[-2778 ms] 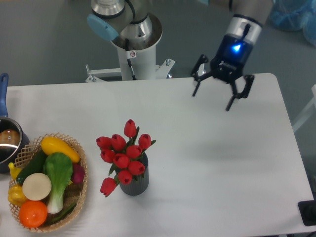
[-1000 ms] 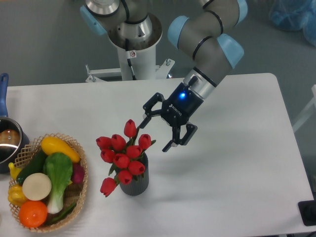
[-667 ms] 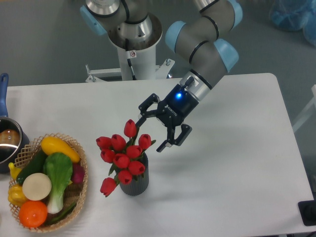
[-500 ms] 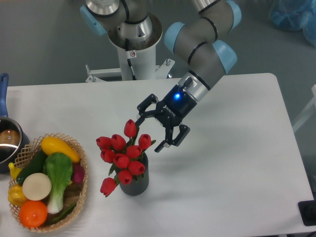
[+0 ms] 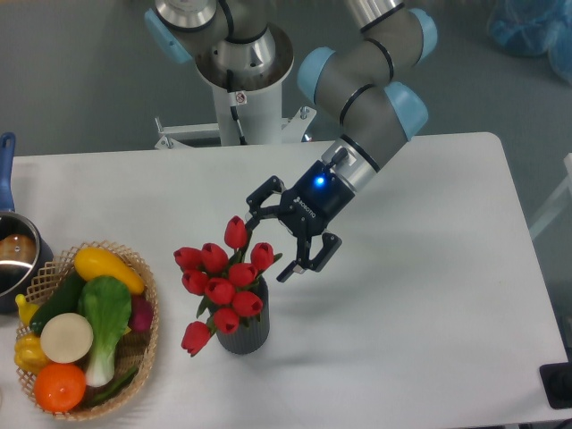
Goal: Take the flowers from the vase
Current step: 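Push the open gripper around the tulip stems below the blooms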
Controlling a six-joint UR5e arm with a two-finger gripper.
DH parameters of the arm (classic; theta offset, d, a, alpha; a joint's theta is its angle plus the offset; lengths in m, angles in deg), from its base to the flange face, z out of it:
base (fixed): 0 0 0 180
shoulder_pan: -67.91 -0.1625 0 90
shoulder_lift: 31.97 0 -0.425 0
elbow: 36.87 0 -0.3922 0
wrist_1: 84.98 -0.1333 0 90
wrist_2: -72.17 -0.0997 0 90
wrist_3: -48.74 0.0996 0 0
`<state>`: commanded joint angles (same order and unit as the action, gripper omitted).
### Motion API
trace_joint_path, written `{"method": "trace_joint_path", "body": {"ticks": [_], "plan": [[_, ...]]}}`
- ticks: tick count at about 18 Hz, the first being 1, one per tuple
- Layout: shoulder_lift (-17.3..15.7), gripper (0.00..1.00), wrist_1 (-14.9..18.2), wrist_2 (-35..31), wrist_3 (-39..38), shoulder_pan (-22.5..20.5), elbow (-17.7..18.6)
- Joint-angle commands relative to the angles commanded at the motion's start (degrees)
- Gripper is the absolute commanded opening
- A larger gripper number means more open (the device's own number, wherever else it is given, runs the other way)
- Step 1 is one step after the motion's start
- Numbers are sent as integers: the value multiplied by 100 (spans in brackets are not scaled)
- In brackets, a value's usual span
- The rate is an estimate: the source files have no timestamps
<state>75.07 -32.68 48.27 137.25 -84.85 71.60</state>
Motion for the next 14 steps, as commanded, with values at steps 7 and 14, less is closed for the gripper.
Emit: {"method": "trace_joint_path", "body": {"ticks": [7, 14], "plan": [[256, 100, 0, 192, -44, 168, -203], [343, 100, -9, 246, -44, 282, -282]]}}
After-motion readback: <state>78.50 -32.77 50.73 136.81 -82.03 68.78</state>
